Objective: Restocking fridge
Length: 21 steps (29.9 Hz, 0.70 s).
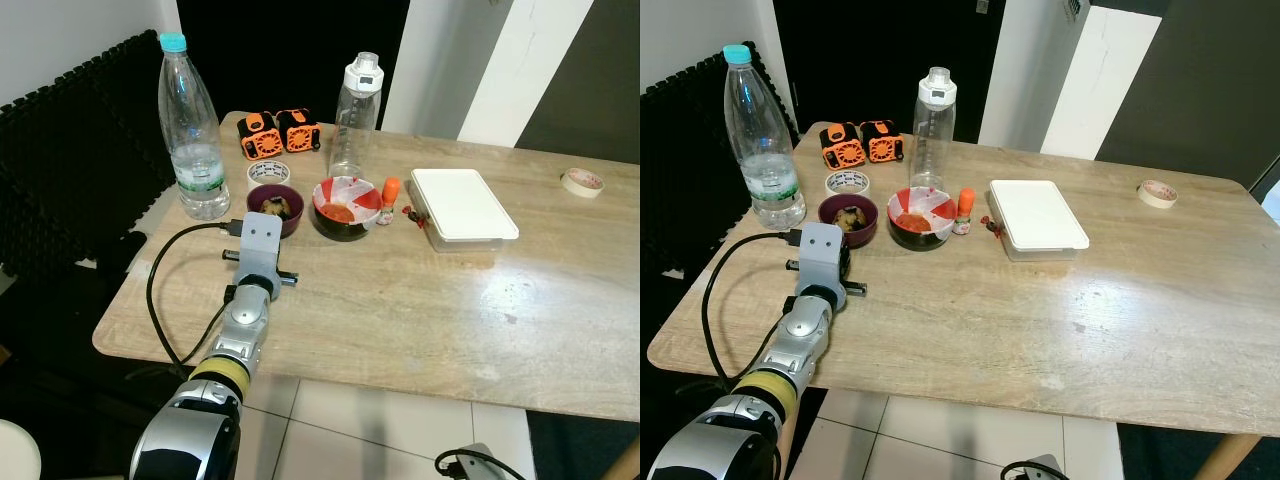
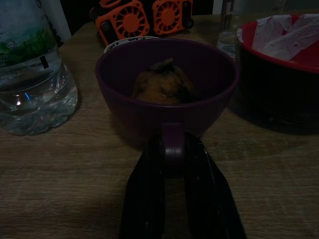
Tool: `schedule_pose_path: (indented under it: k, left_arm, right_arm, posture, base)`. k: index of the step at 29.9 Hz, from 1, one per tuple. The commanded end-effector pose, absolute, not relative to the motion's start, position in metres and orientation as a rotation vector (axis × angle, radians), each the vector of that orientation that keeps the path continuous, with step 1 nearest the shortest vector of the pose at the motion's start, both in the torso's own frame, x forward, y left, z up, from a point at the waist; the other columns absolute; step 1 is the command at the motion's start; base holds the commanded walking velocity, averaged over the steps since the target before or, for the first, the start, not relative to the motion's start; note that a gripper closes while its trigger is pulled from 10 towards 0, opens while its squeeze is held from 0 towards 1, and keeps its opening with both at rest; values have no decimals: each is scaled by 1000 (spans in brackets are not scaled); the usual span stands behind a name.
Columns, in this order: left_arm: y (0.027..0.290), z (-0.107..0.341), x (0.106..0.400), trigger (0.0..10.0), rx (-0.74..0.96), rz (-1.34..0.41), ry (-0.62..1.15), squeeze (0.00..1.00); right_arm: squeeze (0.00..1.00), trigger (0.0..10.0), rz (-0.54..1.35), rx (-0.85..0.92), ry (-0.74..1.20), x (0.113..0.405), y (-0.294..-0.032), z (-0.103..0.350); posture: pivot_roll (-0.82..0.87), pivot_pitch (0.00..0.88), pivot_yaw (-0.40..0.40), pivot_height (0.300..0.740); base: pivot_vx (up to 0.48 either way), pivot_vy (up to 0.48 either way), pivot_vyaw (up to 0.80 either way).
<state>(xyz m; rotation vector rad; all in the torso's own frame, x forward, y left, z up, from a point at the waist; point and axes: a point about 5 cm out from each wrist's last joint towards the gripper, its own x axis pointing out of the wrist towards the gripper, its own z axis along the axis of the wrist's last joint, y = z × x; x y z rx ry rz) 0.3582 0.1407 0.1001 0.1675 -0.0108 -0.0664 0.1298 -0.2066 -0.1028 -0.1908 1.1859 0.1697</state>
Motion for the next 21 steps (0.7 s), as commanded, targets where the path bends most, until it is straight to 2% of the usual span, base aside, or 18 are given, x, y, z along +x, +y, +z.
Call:
schedule_pose_path:
  k: [1,7,8,9,12,16,18,21]
  left_arm:
    - [139,93,356,0,172,-79,14,0]
    - [148,99,357,0,123,-57,-13,0]
    - [155,107,358,3529,74,-57,-61,0]
    - [164,116,358,10000,11,-96,-116,0]
    - [179,130,355,10000,-47,-181,-203,0]
    - [204,145,347,10000,0,-265,-262,0]
    - [204,145,347,10000,0,-265,-262,0]
    - [218,153,341,10000,21,-308,-285,0]
  right_arm:
    - [0,10000,156,-203,1196,129,-214,-102]
    - [0,10000,151,-205,1198,127,-220,-101]
    - [0,10000,148,-207,1200,125,-224,-101]
    - [0,10000,146,-209,1202,124,-229,-100]
    - [0,10000,146,-212,1205,122,-233,-99]
    - [0,10000,153,-211,1202,123,-230,-100]
    - [0,10000,153,-211,1202,123,-230,-100]
    - [0,10000,164,-206,1199,124,-221,-101]
  posture:
    - [56,15,-81,740]
    - [58,16,-83,740]
    - [59,16,-84,740]
    - [63,16,-88,740]
    - [63,16,-88,740]
    - [72,16,-91,740]
    - [72,16,-91,740]
    - [80,16,-91,740]
  base:
    - [0,0,0]
    - [0,0,0]
    - [0,0,0]
    - [0,0,0]
    - [0,0,0]
    - [0,0,0]
    - [0,0,0]
    - [0,0,0]
